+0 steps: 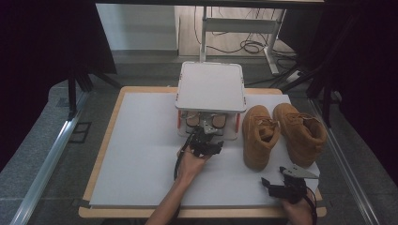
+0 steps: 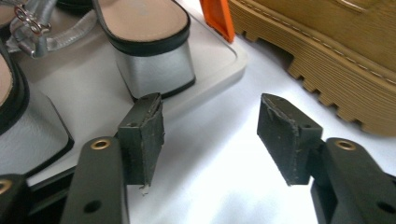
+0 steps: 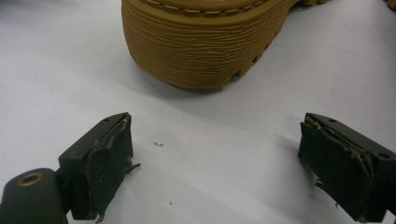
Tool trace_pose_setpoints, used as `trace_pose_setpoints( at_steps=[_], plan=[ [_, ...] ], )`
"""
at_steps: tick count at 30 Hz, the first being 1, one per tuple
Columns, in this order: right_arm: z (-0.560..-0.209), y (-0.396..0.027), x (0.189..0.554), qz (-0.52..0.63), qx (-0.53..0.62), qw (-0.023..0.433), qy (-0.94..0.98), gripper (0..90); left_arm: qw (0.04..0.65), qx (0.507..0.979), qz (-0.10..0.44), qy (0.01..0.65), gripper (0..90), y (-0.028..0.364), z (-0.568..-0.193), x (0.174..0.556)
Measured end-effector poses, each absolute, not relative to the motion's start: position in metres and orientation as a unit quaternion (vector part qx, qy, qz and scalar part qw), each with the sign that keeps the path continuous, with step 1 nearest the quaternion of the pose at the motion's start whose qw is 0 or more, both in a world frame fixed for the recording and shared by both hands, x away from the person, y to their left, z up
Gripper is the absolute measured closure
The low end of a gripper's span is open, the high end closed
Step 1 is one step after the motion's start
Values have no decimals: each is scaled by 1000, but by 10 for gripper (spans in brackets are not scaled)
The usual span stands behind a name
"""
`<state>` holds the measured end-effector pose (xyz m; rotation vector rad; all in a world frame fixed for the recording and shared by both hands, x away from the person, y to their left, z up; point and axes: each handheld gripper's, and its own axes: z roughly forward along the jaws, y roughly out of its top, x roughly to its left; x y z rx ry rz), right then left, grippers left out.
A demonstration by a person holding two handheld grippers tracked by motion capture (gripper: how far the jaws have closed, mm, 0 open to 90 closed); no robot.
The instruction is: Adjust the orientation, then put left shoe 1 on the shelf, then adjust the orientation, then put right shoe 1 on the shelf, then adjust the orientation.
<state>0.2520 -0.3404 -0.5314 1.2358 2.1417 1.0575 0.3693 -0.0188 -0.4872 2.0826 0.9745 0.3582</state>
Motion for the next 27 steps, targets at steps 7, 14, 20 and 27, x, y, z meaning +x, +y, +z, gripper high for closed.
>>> trace_pose_setpoints(
  at_steps=[7,14,20,27],
  plan=[
    [-531,-340,252,383,448,224,776,104,400,828,138,368,363,-13,-481,359],
    [-531,-340,252,383,448,224,776,104,396,834,130,361,298,-4,-482,351],
    [-531,-340,252,383,448,224,776,104,392,837,131,358,261,6,-485,343],
    [-531,-340,252,383,448,224,776,104,384,844,131,351,215,18,-488,334]
  ],
)
